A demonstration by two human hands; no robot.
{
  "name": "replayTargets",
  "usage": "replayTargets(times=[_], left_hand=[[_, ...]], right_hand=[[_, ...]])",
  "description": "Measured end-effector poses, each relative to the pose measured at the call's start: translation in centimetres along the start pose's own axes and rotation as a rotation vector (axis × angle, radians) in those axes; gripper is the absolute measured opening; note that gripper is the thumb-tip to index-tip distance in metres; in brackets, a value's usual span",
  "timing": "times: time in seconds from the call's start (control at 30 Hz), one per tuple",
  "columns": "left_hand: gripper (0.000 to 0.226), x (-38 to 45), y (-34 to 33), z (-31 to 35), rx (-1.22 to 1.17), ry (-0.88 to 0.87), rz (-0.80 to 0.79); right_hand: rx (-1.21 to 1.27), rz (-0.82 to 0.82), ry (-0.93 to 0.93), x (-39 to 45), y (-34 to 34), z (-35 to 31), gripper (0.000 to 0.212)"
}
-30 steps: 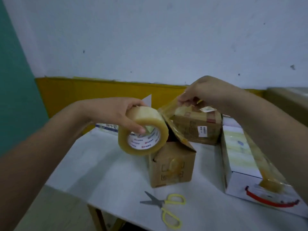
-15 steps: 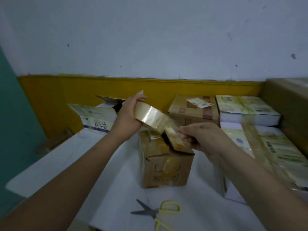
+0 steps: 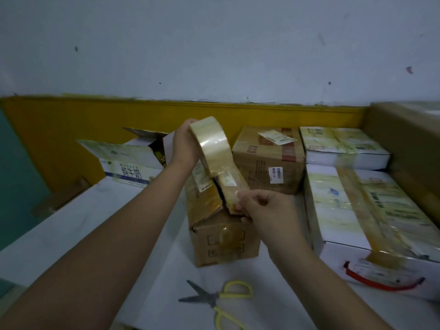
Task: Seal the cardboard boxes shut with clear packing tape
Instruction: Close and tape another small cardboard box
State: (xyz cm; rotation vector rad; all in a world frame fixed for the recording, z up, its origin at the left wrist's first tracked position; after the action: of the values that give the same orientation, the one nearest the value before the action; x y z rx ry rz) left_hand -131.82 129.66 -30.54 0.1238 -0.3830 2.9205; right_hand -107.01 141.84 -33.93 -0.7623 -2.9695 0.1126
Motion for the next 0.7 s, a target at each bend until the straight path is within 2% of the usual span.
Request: replayTargets(times=[0.07,0.1,0.13,0.2,0.27,0.3,0.37,0.43,0.47,0.6,0.67,0.7], left_hand=[[0.046,-0.3,-1.0,-1.1,0.086,0.037,-0.061],[0.041,1.0,-0.8,-3.2,0.155,0.082,-0.079],[0.034,1.2,-0.8,-4.8,0.124,0.181,-0.134],[0.016,2.2,0.5,-7.5,0.194,0.279,-0.112],[0.013,2.9,1.4,-7.2,0.383,0.116,0.018],[0.022,1.2,0.9,-5.7,0.369,0.101,0.081],[0.041,1.0,-0.2,-5.7,0.212,0.1,0.021],[0.035,0.8,-0.2,-5.6,0.069,0.092,-0.034],[0.034,0.6,-0.4,-5.4,0.033,0.111,-0.066],[0.027,0.5,-0.4,-5.1,0.007,0.049,0.084],[0.015,0.2,-1.1,-4.9,-0.087,0.054,0.015],[0.027,0.8,-1.4,-5.2,-0.134,0.05,-0.052]], right_hand=[[-0.026,0.028,0.025,-0.7,-0.3,0.1,0.024],[-0.045,0.037,0.036,-1.0,-0.5,0.2,0.024],[-0.062,0.041,0.048,-1.2,-0.7,0.4,0.025],[-0.046,0.046,0.066,-1.6,-1.1,0.4,0.031],[0.008,0.059,0.054,-1.7,-1.5,0.7,0.033],[0.05,0.066,0.047,-1.9,-1.6,0.8,0.027],[0.122,0.064,0.035,-2.2,-2.0,1.1,0.009],[0.133,0.072,0.023,-2.5,-2.1,1.7,0.026],[0.131,0.076,0.024,-2.7,-2.1,2.0,0.027],[0.095,0.132,0.084,-4.1,-1.7,3.1,0.019],[0.075,0.136,0.097,-4.7,-1.5,3.8,0.02],[0.073,0.135,0.099,-4.8,-1.5,4.1,0.02]])
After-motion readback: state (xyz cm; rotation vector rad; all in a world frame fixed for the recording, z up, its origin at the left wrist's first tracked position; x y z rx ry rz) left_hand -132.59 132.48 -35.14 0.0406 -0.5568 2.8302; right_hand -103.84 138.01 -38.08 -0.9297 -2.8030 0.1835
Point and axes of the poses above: each hand's wrist, its own x-axis towards the middle knuckle, its own y-axis out of the back of the hand, z = x × y, the point moved 4 cm from there along x, towards the middle knuckle, and after that the axes turned 13 degrees about x, right-handed, at the moved point
